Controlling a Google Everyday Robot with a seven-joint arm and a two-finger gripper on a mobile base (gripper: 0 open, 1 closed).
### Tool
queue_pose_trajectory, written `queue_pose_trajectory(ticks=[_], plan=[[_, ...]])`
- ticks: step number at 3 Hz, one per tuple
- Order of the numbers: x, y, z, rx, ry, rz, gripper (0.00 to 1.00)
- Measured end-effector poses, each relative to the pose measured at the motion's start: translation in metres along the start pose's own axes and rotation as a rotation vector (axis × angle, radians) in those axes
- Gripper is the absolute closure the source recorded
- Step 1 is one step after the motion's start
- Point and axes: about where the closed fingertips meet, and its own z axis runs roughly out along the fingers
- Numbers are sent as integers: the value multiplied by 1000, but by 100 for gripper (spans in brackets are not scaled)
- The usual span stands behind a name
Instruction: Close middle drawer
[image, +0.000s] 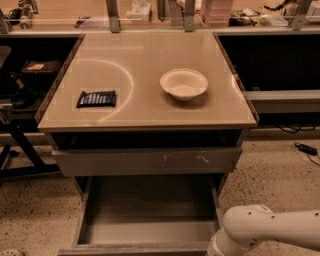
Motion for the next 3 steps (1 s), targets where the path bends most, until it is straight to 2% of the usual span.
queue_pose_trajectory(ticks=[1, 3], plan=[[-1, -1, 8, -4, -9, 7, 84], [-1, -1, 8, -4, -8, 7, 37]])
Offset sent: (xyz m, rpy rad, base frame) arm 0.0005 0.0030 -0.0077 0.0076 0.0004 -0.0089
